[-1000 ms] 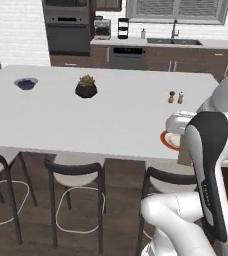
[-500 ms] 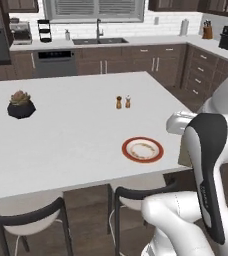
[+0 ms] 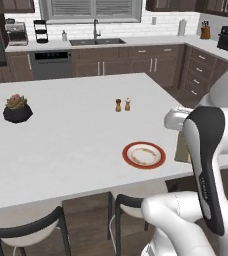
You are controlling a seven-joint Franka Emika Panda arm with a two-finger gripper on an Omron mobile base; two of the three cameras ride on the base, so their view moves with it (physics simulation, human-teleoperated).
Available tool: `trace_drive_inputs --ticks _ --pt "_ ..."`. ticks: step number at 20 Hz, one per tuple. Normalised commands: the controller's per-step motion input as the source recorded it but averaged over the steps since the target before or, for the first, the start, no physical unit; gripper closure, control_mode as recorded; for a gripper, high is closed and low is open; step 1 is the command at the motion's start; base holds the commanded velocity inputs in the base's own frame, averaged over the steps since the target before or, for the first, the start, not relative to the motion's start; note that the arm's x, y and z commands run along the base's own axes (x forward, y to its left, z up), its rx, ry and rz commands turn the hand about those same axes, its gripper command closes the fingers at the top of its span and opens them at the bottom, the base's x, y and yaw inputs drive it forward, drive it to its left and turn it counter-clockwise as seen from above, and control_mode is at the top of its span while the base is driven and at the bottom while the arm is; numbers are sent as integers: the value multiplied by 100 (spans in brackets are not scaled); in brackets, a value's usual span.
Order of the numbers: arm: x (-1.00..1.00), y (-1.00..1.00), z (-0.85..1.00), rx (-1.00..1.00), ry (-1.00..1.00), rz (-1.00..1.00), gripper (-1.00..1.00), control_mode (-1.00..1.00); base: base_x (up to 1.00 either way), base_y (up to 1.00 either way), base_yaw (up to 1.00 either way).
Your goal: Start the toaster. Once the lever pops up, take the bread to the plate on the dining counter.
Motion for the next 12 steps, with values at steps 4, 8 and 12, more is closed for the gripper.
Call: trace_drive_inputs --ticks 4,8,12 --pt "88 -28 -15 17 0 22 100 -100 0 0 0" --pt "100 -34 -36 16 -1 30 100 -100 0 0 0" --pt "97 -18 -59 11 -4 27 100 -100 0 0 0"
